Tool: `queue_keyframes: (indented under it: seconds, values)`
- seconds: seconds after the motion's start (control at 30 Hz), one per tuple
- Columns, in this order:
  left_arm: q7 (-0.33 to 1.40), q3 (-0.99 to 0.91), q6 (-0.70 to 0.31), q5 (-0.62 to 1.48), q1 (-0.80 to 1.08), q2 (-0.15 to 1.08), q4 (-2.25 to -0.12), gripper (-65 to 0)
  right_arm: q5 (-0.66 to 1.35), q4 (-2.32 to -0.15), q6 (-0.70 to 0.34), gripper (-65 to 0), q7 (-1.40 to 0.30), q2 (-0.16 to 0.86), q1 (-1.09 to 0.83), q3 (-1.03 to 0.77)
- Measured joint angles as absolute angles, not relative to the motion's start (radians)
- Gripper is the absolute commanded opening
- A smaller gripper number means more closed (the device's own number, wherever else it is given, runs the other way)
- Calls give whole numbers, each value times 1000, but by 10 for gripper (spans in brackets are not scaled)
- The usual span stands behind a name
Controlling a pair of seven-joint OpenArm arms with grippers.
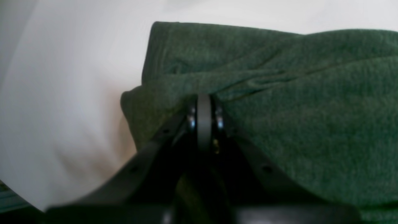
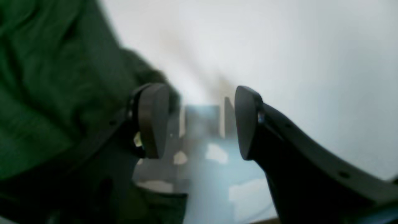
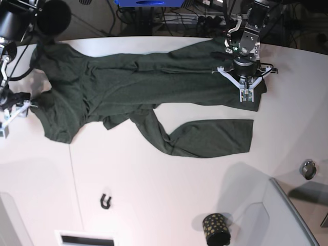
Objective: Layout the t-shirt on the table in an organized manner, then fold the t-shirt properly
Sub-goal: 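Grasp the collar-end fabric with the right gripper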
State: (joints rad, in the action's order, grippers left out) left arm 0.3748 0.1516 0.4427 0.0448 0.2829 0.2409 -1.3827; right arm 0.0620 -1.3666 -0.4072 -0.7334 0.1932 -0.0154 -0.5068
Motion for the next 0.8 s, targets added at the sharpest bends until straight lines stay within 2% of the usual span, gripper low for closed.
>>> queue_keyframes:
  seconds: [0.07,0.3,0.4,0.5,0.63,0.8]
  values:
    - [383,123,443,50,287,242,-1402,-650,64,-1404,-471,-324,-733,187,-49,-506]
    - [382,97,445,46,303,243,-1499,-650,60,-1637,-516,-317,-830,91,-236,-491]
    - [378,99,445,52,311,235,-1535,-650,49,-1609,-533,-318,-814,113,-247,-416]
    - [381,100,445,50,324,212,-1538,-650,52,-1577,-532,-317,-803,93,-244,-408]
    - [381,142,375,42,323,229,-1531,-650,49,-1509,-532,-317,-750,99,-186,-406]
    - [381,195,343,43,328,239,-1509,-650,59,-1485,-448,-314,-737,99,-163,-408]
